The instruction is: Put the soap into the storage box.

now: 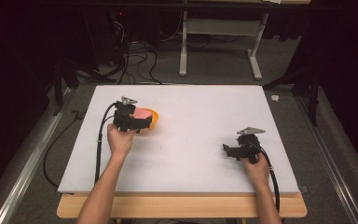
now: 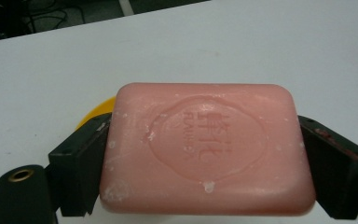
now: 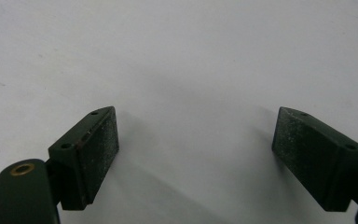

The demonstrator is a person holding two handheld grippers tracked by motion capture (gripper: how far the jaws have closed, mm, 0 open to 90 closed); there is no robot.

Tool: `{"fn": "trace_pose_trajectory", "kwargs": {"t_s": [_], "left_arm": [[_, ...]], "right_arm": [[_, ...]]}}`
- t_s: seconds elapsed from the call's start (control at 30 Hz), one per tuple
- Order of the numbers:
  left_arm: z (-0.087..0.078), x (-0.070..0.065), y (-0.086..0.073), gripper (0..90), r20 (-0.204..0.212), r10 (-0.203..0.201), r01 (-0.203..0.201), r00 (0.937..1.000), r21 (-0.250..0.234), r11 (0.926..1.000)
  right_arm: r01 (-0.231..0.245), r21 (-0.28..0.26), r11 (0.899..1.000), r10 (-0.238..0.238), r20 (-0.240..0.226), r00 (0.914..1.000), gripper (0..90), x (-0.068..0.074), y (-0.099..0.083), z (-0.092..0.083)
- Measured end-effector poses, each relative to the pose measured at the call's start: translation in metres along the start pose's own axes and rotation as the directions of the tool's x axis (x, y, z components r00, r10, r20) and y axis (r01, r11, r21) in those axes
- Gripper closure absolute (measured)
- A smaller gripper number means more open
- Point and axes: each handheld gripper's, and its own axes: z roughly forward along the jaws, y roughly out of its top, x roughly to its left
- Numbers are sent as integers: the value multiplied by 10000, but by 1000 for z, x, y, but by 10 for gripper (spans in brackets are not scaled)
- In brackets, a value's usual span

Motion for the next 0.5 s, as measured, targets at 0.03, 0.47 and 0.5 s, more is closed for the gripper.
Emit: {"fn": "trace_pose_trajectory", "kwargs": {"t_s": [0.03,0.47,0.5], "left_arm": [[1,0,2,137,-20,11,-11,10000,15,10000],[21,5,4,137,-231,-350,355,9991,253,9990],[23,5,4,137,-248,-354,361,9991,287,9989]], "right_arm": [[0,0,10000,0,0,10000,150,0,0,0],[1,-2,10000,-1,2,10000,150,0,0,0],[4,-4,10000,-4,0,10000,150,0,0,0]]}}
